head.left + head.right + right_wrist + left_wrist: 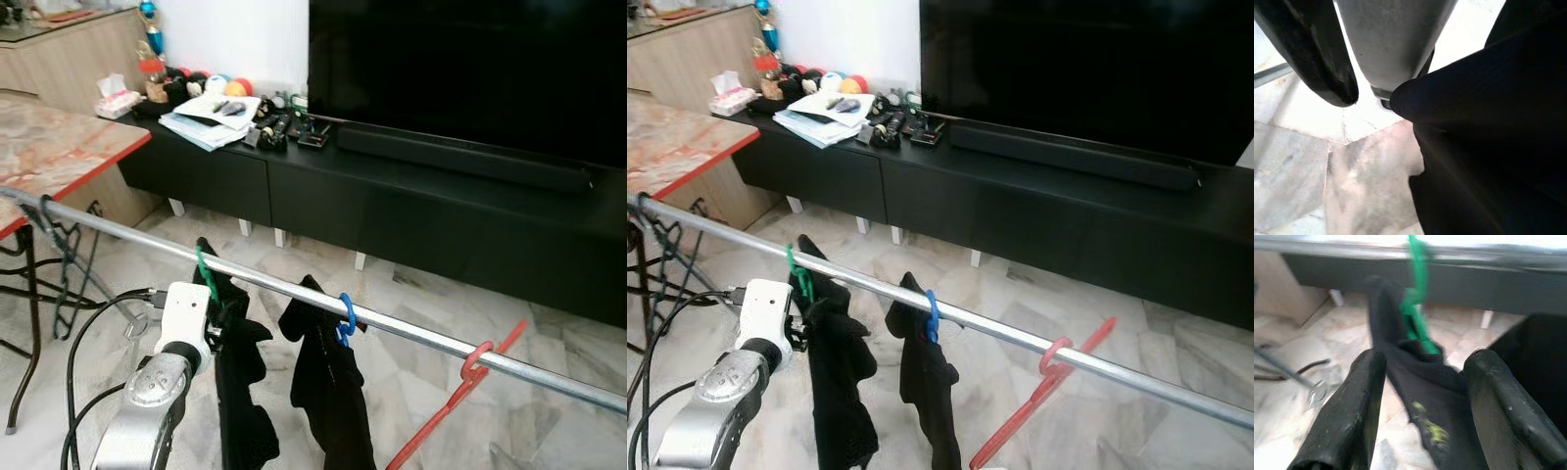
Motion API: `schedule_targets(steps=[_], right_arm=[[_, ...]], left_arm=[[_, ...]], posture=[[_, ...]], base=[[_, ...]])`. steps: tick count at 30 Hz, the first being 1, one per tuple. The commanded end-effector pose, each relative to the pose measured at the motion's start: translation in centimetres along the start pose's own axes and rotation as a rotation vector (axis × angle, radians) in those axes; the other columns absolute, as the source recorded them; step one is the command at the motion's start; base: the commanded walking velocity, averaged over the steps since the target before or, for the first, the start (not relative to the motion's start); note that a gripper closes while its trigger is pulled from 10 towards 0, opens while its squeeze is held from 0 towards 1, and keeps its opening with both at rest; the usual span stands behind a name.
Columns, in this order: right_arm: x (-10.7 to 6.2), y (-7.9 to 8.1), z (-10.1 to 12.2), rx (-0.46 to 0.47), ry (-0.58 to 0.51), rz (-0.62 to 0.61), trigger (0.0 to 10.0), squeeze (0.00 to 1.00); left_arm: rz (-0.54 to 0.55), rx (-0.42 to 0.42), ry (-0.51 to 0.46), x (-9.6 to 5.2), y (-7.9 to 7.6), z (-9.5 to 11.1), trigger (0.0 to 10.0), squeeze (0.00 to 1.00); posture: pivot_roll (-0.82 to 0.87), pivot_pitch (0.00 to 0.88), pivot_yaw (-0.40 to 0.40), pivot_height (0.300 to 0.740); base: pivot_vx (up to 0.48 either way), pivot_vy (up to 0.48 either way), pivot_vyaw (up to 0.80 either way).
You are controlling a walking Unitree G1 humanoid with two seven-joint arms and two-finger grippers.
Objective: Hang hanger
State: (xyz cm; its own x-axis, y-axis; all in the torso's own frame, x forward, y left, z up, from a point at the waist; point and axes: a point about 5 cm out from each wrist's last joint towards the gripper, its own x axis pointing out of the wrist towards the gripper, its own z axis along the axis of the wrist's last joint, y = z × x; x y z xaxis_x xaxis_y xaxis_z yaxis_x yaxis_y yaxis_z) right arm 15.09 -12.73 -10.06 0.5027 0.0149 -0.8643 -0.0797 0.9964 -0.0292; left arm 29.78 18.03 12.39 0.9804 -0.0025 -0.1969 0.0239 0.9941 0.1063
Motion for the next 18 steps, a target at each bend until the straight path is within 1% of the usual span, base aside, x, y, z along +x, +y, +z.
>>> schedule_targets(steps=[1, 4, 10, 11, 12, 14, 17, 18], right_arm=[[-0.1, 0.5, -0.3, 0.003, 0.017, 0.011, 10.0, 0.0], [0.0, 0.5, -0.3, 0.001, 0.015, 0.012, 10.0, 0.0], [0.0, 0.6, -0.2, 0.001, 0.015, 0.013, 10.0, 0.0], [0.0, 0.6, -0.2, 0.001, 0.015, 0.015, 10.0, 0.0], [0.0, 0.6, -0.2, 0.001, 0.015, 0.015, 10.0, 0.0], [0.0, 0.6, -0.2, 0.0, 0.016, 0.017, 10.0, 0.0], [0.0, 0.6, -0.3, -0.001, 0.017, 0.017, 10.0, 0.0], [0.0, 0.6, -0.3, 0.0, 0.017, 0.017, 10.0, 0.0]], left_arm=[[0.032, 0.012, 0.047, 0.4, 0.4, -0.1, 10.0, 0.0], [0.048, -0.004, 0.101, 1.0, 0.8, 0.1, 10.0, 0.0], [-0.011, -0.023, 0.148, 2.0, 0.5, -0.1, 10.0, 0.0], [-0.024, -0.011, 0.166, 2.3, 0.5, 0.0, 10.0, 0.0], [-0.024, -0.011, 0.166, 2.3, 0.5, 0.0, 10.0, 0.0], [-0.033, -0.008, 0.177, 2.9, 0.5, 0.5, 10.0, 0.0], [-0.042, -0.005, 0.187, 3.1, 0.4, 0.7, 10.0, 0.0], [-0.054, -0.002, 0.215, 3.1, 0.3, 0.5, 10.0, 0.0]], posture=[[0.0, 0.074, 0.004, 0.74], [0.0, 0.073, 0.004, 0.74], [0.0, 0.076, 0.001, 0.74], [0.0, 0.08, 0.0, 0.74], [0.0, 0.08, 0.0, 0.74], [0.0, 0.078, 0.0, 0.74], [0.0, 0.078, 0.0, 0.74], [0.0, 0.078, 0.0, 0.74]], base=[[0.0, 0.0, 0.0], [0.0, 0.0, 0.0], [0.0, 0.0, 0.0], [0.0, 0.0, 0.0], [0.0, 0.0, 0.0], [0.0, 0.0, 0.0], [0.0, 0.0, 0.0], [0.0, 0.0, 0.0]])
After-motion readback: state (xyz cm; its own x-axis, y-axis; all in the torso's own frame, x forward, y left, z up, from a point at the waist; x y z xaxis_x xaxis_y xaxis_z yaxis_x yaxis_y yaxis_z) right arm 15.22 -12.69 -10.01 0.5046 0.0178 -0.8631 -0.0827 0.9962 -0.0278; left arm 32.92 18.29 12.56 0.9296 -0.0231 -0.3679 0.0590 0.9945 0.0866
